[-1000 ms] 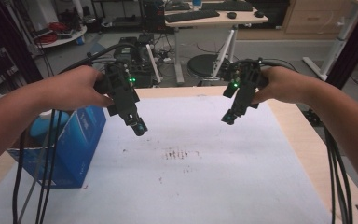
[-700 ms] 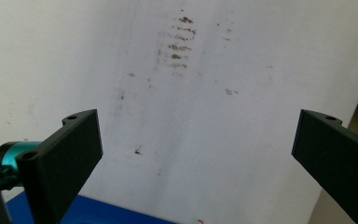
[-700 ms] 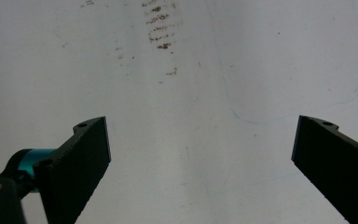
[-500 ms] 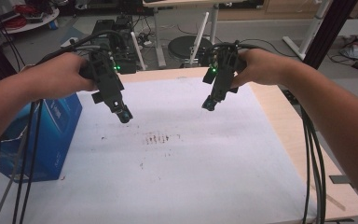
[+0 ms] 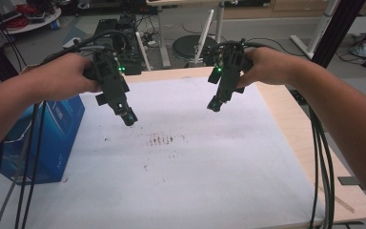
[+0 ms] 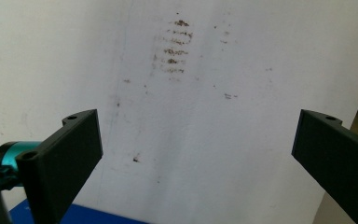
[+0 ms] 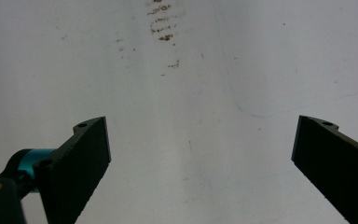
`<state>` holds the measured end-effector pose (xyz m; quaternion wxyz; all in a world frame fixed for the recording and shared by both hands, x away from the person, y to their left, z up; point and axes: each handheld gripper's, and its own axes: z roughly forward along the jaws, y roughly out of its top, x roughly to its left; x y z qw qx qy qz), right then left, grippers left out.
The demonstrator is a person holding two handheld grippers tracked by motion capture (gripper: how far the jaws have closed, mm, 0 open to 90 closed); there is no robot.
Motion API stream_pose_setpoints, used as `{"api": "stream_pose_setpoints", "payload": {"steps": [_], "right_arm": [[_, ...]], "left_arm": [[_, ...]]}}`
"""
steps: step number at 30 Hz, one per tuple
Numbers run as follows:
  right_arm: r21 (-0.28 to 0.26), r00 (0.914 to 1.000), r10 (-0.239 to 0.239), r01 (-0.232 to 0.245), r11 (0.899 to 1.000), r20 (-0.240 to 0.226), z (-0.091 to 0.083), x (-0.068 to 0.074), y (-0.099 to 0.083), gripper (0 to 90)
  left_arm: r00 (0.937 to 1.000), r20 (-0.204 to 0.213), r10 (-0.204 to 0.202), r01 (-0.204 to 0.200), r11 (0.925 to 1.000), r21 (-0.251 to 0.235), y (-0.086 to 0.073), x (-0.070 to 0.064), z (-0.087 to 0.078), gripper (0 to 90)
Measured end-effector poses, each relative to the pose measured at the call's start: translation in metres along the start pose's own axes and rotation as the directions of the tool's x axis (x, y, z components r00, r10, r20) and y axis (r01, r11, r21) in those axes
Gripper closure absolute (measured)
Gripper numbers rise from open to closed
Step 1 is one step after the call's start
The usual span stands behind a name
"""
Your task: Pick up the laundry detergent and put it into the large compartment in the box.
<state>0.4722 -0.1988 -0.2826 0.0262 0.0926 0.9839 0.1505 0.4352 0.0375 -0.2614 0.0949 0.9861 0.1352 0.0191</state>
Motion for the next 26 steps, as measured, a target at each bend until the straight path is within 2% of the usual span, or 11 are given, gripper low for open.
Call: {"api": "stream_pose_setpoints", "payload": {"steps": [8,21,26], "right_arm": [[-0.01,0.9998,-0.021,0.021,1.0,0.0,0.0009,-0.0007,0.0002,3.5],[-0.002,0.9999,-0.01,0.01,1.0,-0.003,0.0022,0.0011,0.0009,3.5],[0.0,1.0,-0.003,0.003,1.0,-0.003,0.0017,0.0015,0.0013,3.5]], "left_arm": [[1.0,0.008,0.002,-0.002,1.0,0.003,0.0001,-0.0007,0.0007,1.6],[1.0,0.01,-0.001,0.001,1.0,-0.001,-0.0022,0.0011,0.0003,1.6],[0.9998,0.002,-0.02,0.02,0.9998,-0.004,-0.0027,0.002,-0.0003,1.6]]}}
